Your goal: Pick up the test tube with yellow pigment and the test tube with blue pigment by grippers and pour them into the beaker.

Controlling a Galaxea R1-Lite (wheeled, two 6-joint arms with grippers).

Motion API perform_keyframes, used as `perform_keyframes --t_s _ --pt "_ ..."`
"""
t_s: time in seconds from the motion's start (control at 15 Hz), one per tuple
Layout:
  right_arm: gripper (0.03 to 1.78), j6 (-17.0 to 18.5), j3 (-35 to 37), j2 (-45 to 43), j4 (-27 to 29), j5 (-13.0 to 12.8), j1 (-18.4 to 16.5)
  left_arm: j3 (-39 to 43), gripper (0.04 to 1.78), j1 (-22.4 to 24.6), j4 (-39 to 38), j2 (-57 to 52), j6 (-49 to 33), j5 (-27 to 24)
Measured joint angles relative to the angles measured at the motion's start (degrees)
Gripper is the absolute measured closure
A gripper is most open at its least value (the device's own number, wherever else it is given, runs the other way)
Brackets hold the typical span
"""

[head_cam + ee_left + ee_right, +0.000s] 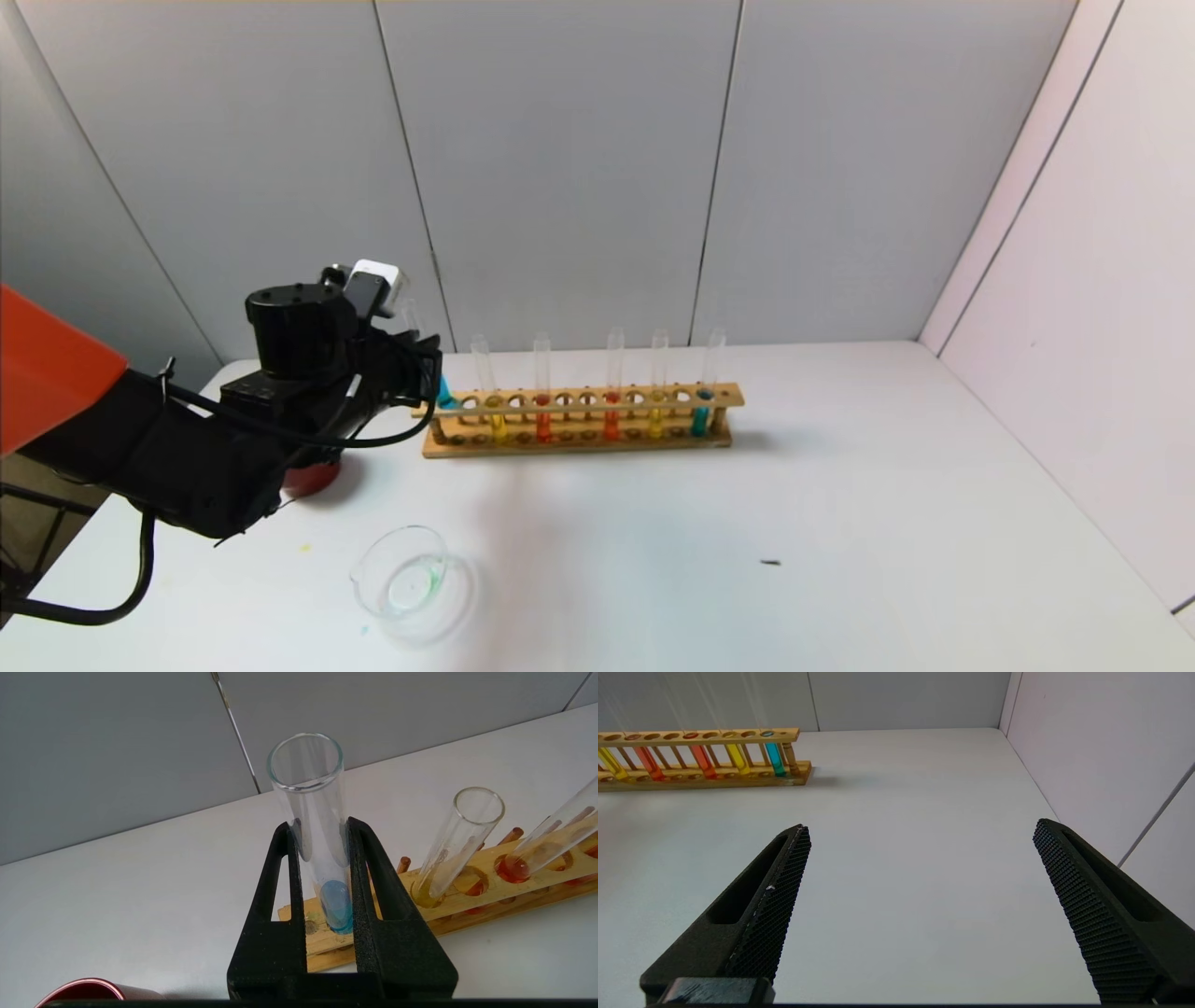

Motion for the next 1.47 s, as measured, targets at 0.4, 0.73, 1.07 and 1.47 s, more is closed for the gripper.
perform_keyframes --t_s 0.4,0.73,1.07,1.47 --pt "0.07 0.0 0.0 0.0 0.0 0.0 -0.1 -4.0 1.5 -0.1 8.7 -6.1 0.9 0.2" --pt "0.07 0.0 0.0 0.0 0.0 0.0 0.0 -6.4 1.5 -1.3 20.6 -15.9 1.2 0.4" --pt "0.07 0.0 0.0 0.0 0.0 0.0 0.0 -6.1 1.5 -4.5 35.5 -29.1 1.1 2.8" --pt "0.07 0.0 0.0 0.0 0.0 0.0 0.0 -2.0 1.5 -7.6 51.2 -42.2 1.4 5.2"
